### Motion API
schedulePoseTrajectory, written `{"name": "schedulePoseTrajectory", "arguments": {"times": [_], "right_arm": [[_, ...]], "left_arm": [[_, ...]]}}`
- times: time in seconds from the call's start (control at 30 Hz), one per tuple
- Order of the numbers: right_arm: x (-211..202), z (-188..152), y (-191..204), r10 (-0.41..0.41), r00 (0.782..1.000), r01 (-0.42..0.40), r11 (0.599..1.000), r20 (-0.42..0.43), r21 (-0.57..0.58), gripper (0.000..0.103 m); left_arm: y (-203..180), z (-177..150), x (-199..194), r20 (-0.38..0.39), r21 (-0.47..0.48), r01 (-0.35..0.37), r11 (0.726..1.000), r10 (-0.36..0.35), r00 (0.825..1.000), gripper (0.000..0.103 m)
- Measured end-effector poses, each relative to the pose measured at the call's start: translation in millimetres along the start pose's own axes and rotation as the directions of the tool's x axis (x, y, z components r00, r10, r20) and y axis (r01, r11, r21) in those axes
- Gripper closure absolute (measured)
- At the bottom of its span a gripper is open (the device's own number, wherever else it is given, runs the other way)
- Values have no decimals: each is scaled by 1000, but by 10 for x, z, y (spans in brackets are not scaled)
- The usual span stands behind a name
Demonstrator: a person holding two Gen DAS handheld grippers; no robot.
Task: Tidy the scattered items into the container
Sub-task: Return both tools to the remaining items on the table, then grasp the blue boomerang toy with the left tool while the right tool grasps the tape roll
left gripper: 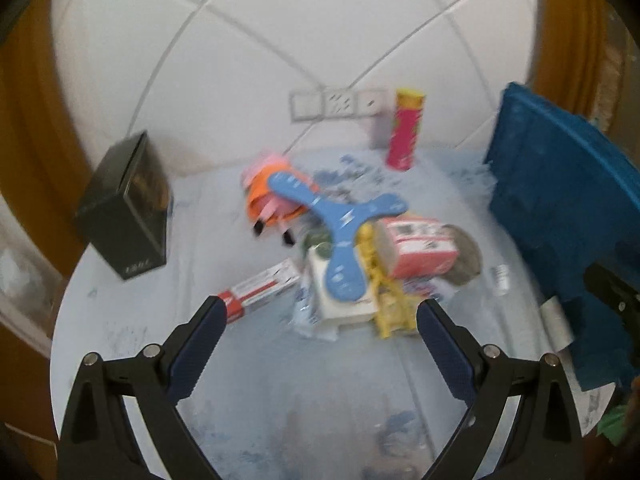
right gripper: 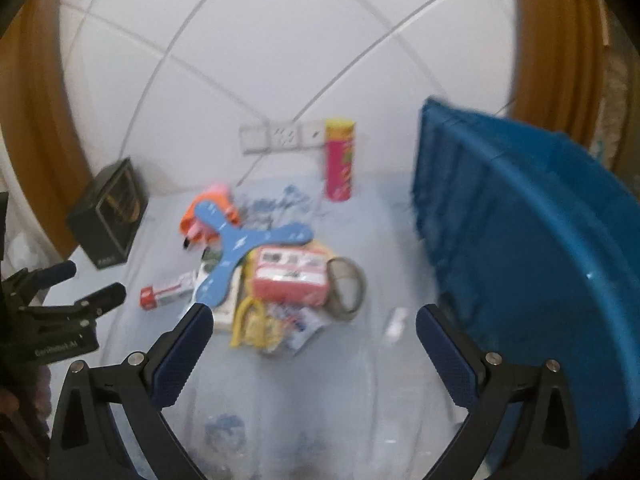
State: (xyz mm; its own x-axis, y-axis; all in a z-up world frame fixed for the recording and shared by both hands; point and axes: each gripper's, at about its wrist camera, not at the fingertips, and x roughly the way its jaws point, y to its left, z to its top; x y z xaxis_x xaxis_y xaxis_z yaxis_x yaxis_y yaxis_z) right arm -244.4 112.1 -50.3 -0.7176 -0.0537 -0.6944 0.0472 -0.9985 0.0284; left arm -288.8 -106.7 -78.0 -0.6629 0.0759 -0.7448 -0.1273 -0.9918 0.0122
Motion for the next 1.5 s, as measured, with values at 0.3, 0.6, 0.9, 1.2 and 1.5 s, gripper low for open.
{"name": "schedulePoseTrajectory", "arguments": {"times": [0.3, 0.6, 0.9, 1.2, 1.5], "right_arm": [[772, 110, -2, 20, 995, -20, 1000, -95, -6, 0], [1567, 104, -434, -13, 973, 12, 1000, -231, -6, 3], [2418, -140, -720, 6, 930, -8, 1000, -369, -2, 18], [2901, -177, -858, 45, 922, -44, 999, -385, 10, 22], [3160, -145, -867, 73, 934, -74, 997, -351, 11, 19]], "left_arm": [[95, 54, 682, -80, -37, -20, 999, 16, 997, 6], [-233, 245, 1515, -164, -9, 0, 1000, -1, 986, 12], [-461, 361, 2318, -238, 45, -23, 999, 33, 971, 20], [-430, 456, 2698, -239, 54, -54, 997, 65, 969, 20], [-505, 533, 2801, -195, 94, -61, 994, 78, 978, 69]]}}
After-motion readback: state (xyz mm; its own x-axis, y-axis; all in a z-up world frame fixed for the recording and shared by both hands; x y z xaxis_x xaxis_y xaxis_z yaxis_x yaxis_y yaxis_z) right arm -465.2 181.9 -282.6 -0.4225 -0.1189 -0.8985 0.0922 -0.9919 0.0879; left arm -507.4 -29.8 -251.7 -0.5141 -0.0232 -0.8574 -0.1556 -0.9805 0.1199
